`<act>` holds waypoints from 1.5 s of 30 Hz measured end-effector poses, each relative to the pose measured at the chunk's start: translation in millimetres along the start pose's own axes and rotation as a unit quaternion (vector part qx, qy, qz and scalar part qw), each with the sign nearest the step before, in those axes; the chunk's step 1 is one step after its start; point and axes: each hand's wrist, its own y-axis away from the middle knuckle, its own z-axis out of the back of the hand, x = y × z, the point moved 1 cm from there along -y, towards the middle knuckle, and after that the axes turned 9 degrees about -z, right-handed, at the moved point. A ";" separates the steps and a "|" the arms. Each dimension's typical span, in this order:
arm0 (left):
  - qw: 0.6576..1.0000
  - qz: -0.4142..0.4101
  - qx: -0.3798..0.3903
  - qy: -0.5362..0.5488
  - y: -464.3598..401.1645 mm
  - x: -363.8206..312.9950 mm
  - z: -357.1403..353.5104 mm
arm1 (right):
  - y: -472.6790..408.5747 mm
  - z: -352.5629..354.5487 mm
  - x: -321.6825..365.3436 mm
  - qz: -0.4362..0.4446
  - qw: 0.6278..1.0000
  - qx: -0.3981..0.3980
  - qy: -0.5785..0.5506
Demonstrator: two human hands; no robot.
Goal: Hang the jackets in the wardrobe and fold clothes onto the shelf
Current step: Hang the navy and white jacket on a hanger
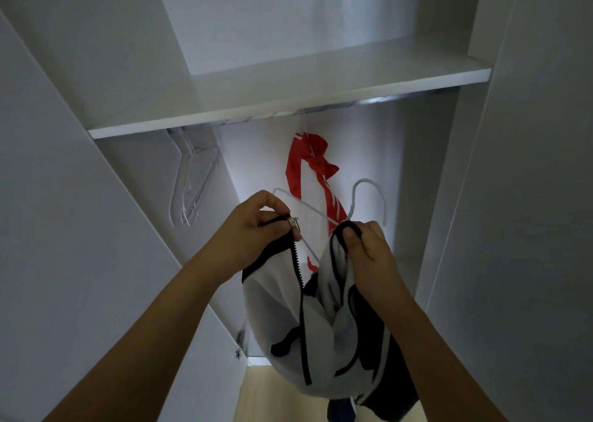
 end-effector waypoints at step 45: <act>0.997 -0.010 0.029 -0.065 17.7 -5.8 -16.9 | 8.5 6.3 50.5 -0.075 0.974 0.215 0.001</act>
